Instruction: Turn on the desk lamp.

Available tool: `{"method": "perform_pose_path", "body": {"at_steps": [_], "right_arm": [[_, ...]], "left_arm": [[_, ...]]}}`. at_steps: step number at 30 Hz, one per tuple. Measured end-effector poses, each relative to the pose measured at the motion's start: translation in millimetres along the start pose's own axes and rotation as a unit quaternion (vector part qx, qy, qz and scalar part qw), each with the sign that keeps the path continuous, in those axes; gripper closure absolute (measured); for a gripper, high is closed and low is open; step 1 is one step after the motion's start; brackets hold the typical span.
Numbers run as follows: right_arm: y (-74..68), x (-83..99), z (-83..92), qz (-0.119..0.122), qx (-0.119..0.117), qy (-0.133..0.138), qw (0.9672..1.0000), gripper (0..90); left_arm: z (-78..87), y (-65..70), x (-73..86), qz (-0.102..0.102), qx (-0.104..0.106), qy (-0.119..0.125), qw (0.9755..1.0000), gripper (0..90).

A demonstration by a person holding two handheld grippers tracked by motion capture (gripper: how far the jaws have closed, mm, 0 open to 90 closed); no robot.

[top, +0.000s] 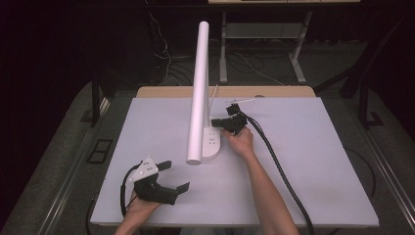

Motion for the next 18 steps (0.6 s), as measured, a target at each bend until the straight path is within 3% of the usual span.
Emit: {"method": "perform_pose_path", "body": {"at_steps": [8, 18], "right_arm": [[1.0, -0.1, 2.8, -0.009, -0.014, -0.009, 0.9998, 89.2], [-1.0, -3.4, 19.6, 0.008, -0.001, -0.015, 0.9998, 89.2]], "left_arm": [[0.3, -0.8, 0.4, -0.002, -0.001, -0.004, 1.0, 0.0], [-1.1, -1.4, 0.5, -0.003, -0.003, -0.004, 1.0, 0.0]]}}
Point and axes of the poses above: each handheld gripper's, and its own axes: z roughly backward along the jaws, x roughly out of its underside, y roughly to its right, the point moved 7 cm from there along -z, roughly forward along the jaws, and after that the axes turned 14 degrees about x, right-handed, at the moved point
